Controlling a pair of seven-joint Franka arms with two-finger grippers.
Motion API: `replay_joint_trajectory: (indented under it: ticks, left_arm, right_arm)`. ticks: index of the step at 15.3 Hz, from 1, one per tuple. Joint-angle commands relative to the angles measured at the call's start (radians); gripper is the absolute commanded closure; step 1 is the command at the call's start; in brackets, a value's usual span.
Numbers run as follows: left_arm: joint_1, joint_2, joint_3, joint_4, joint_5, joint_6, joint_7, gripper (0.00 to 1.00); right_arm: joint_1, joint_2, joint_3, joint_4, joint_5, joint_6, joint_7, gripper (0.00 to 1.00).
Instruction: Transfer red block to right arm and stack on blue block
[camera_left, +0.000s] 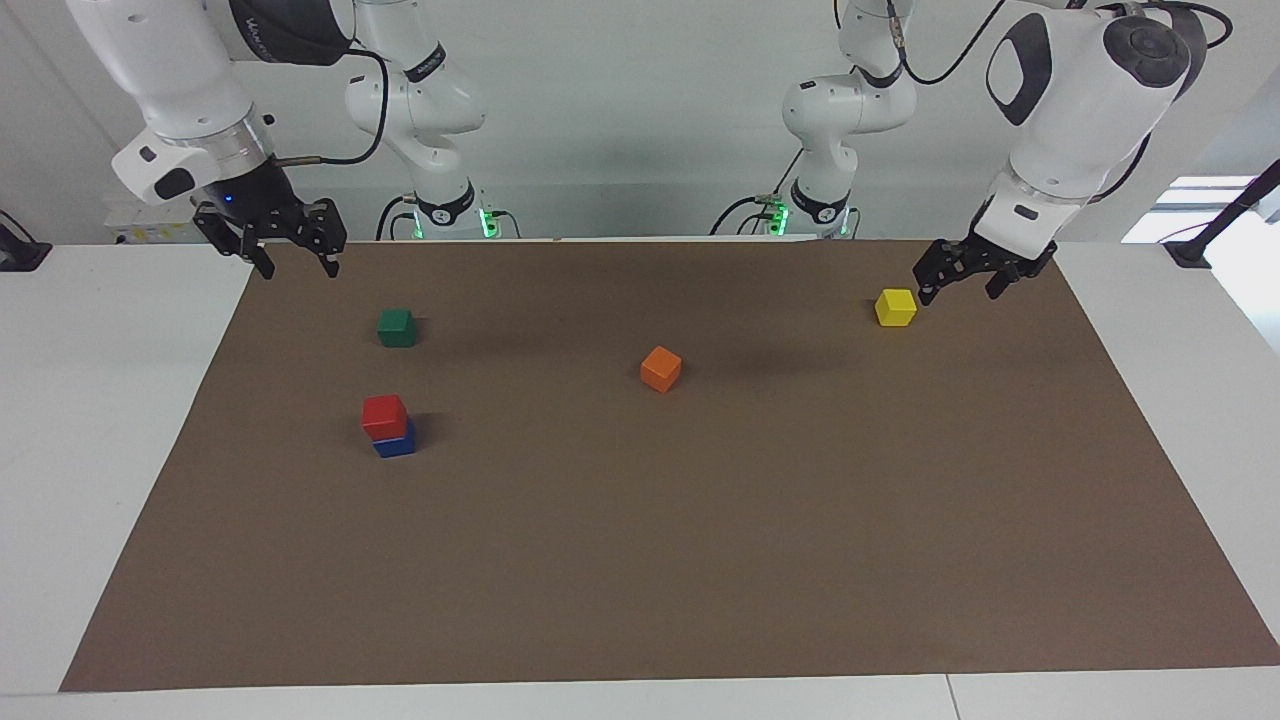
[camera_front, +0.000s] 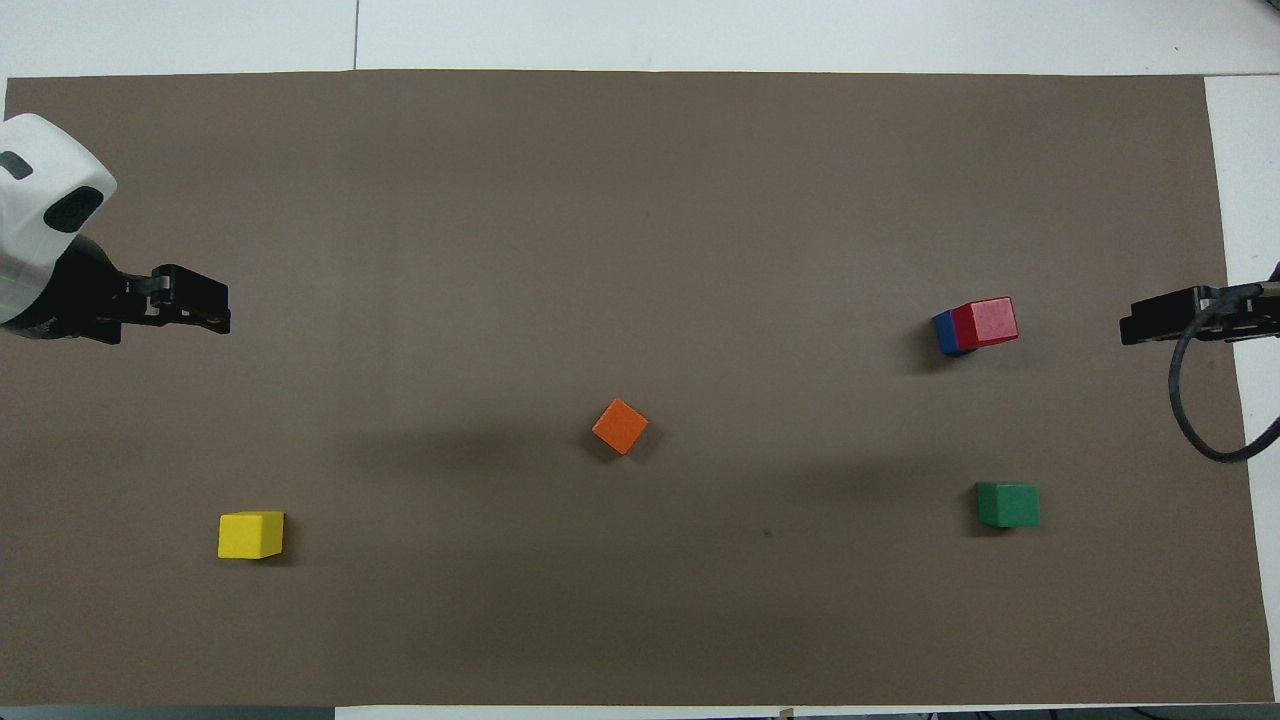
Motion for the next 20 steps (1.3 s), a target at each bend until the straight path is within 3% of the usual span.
replay_joint_trajectory:
  ticks: [1,5,20]
  left_arm:
    - [0.001,-0.003,0.005,0.004,-0.011,-0.009,0.002,0.00]
    - [0.001,-0.003,0.005,0.005,-0.011,-0.009,0.002,0.00]
    - [0.001,-0.003,0.005,0.004,-0.011,-0.009,0.002,0.00]
  right_arm:
    - [-0.013,-0.030,0.009,-0.046,0.022,0.039,0.017,0.07]
    - [-0.013,-0.030,0.008,-0.046,0.020,0.039,0.009,0.00]
    - [-0.002,-0.030,0.009,-0.046,-0.035,0.034,-0.002,0.00]
